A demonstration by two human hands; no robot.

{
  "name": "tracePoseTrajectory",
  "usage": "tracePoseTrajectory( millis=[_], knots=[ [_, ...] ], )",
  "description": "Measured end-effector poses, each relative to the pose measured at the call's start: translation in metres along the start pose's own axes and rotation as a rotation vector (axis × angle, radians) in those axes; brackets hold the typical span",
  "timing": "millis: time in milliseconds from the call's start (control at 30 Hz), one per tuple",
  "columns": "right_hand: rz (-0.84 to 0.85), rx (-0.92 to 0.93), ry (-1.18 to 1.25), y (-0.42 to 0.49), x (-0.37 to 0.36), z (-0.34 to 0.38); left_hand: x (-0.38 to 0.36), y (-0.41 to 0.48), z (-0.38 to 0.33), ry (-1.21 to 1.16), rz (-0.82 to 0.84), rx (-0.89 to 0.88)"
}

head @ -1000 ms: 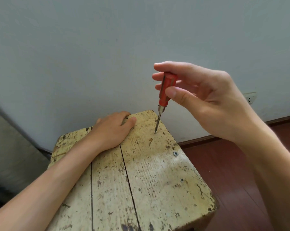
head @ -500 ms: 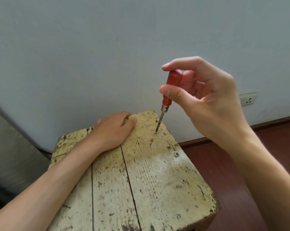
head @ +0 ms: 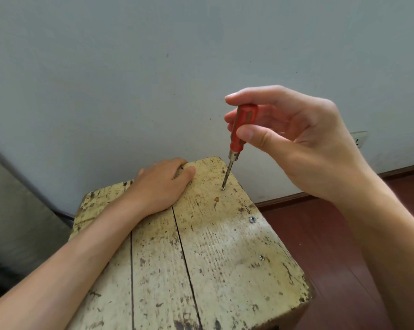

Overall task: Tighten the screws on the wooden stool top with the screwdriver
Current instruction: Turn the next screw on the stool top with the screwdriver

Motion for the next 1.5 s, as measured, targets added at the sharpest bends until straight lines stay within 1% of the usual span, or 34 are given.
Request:
tracePoseTrajectory(
  millis=[200,333,433,500,567,633,700,767,967,1100,1167,1233,1300,1367,1433,1500],
  knots=[
    [-0.135,-0.003,-0.06,0.003,-0.012,0.0,0.0,0.001,0.001,-0.003,-0.003,0.001],
    [-0.237,-0.031,-0.051,0.003,-0.018,-0.003,0.0,0.0,0.001,-0.008,-0.01,0.002],
    [-0.27,-0.023,-0.037,0.0,-0.017,-0.006,0.0,-0.001,-0.001,-0.006,-0.007,0.002],
    [-0.228,-0.018,-0.047,-0.001,-0.012,-0.008,0.0,-0.001,-0.001,-0.008,-0.008,0.003],
    [-0.119,-0.007,-0.026,0.0,-0.006,-0.008,-0.001,-0.001,-0.001,-0.006,-0.008,0.0],
    [-0.023,-0.012,0.05,0.002,-0.001,-0.007,-0.001,0.0,0.0,-0.003,-0.009,-0.002],
    [0.012,-0.017,0.085,0.004,0.001,-0.006,-0.001,0.001,0.001,0.001,-0.01,-0.003],
    [0.008,-0.008,0.082,0.006,0.001,-0.006,-0.002,0.001,0.002,0.001,-0.011,-0.007],
    [-0.106,-0.004,0.07,0.005,-0.002,-0.008,-0.002,0.001,0.002,-0.001,-0.011,-0.005],
    [-0.227,-0.033,0.051,0.005,-0.013,-0.009,-0.001,0.0,0.001,-0.002,-0.011,-0.004],
    [-0.276,-0.032,0.021,0.003,-0.014,-0.008,-0.001,0.0,0.001,-0.003,-0.012,-0.005],
    [-0.288,-0.023,-0.025,0.002,-0.014,-0.008,-0.001,0.0,0.001,-0.004,-0.013,-0.002],
    [-0.253,-0.007,-0.053,0.0,-0.012,-0.009,-0.001,0.0,0.001,0.001,-0.011,0.002],
    [-0.155,0.018,-0.059,0.0,-0.006,-0.01,-0.001,0.0,0.001,0.002,-0.01,0.005],
    [-0.042,0.019,-0.017,0.002,0.001,-0.009,-0.001,0.0,0.001,0.001,-0.008,0.006],
    [0.025,0.001,0.043,0.003,0.005,-0.008,-0.002,0.0,0.001,-0.001,-0.008,0.002]
  ],
)
Point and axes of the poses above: each hand's wrist, its own y-axis towards the middle knuckle, its own x-axis out of the back of the hand, z = x × y, the point moved 1 cm from there along y, towards the middle knuckle, and after that the axes turned 1 degree about -y, right-handed, at the moved point
